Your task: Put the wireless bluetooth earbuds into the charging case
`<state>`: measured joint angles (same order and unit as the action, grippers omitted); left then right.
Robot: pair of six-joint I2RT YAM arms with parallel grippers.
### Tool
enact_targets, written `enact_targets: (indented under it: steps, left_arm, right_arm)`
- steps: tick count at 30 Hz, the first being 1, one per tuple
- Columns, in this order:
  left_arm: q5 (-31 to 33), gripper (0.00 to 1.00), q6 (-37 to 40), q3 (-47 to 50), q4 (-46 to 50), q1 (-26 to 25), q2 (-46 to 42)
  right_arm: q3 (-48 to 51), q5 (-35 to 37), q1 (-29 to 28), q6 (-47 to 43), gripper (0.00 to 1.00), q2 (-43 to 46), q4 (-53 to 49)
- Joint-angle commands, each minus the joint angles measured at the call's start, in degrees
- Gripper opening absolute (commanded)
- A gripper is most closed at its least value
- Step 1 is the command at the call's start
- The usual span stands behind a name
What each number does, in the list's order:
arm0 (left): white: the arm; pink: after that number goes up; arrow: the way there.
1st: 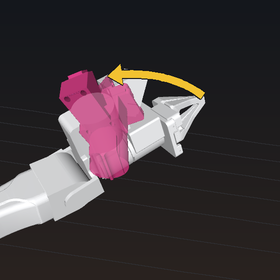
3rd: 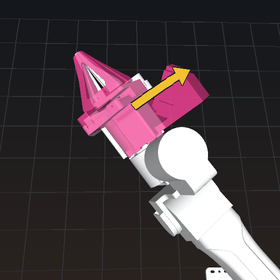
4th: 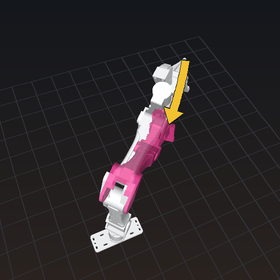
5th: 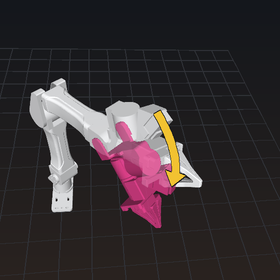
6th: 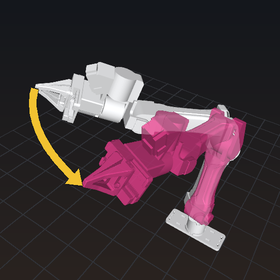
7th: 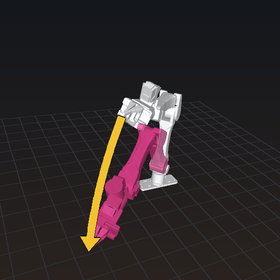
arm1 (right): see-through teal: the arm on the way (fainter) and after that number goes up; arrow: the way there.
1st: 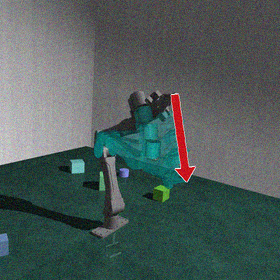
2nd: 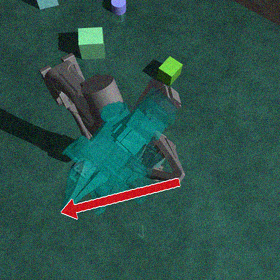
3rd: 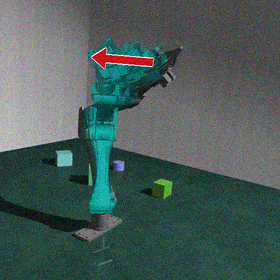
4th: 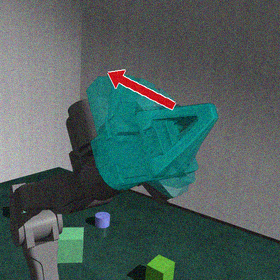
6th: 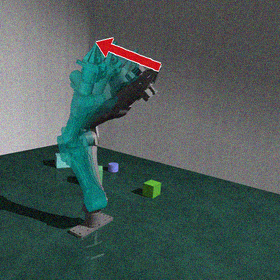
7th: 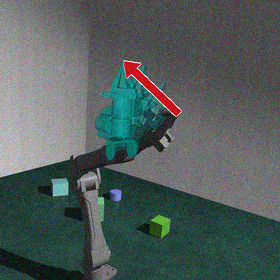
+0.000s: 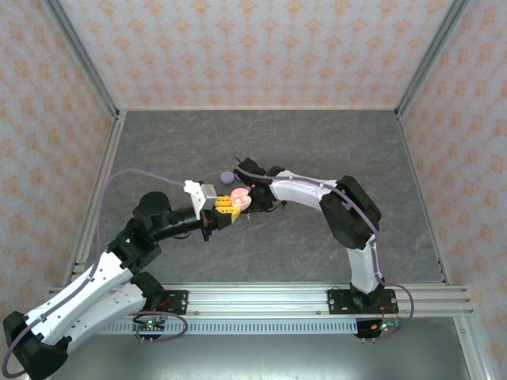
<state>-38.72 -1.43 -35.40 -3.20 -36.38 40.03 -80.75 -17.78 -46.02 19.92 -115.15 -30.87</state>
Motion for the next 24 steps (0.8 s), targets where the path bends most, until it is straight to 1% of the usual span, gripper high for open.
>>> enact_targets:
  steps: [1,5,15,20,24]
  left_arm:
    - [0.48,0.00,0.21,-0.01,-1.02,-0.36,0.31]
    - [0.44,0.00,0.25,-0.20,-0.95,-0.36,0.49]
    - [0.53,0.00,0.29,-0.39,-0.55,-0.36,0.84]
    - [0.70,0.00,0.29,-0.37,-0.27,-0.36,0.77]
    - [1.06,0.00,-0.10,-0.04,-0.76,-0.35,0.84]
  right_arm:
    - [-1.26,0.58,-0.65,-0.35,0.35,-1.73,-2.05]
    - [-1.01,0.29,-0.74,-0.26,0.33,-2.22,-2.00]
    - [-0.64,-0.91,-0.91,-0.15,0.23,-2.64,-1.82]
    - [1.05,-0.52,-0.90,0.47,0.20,0.47,0.14]
    - [3.00,1.38,-0.83,0.47,0.20,5.55,2.00]
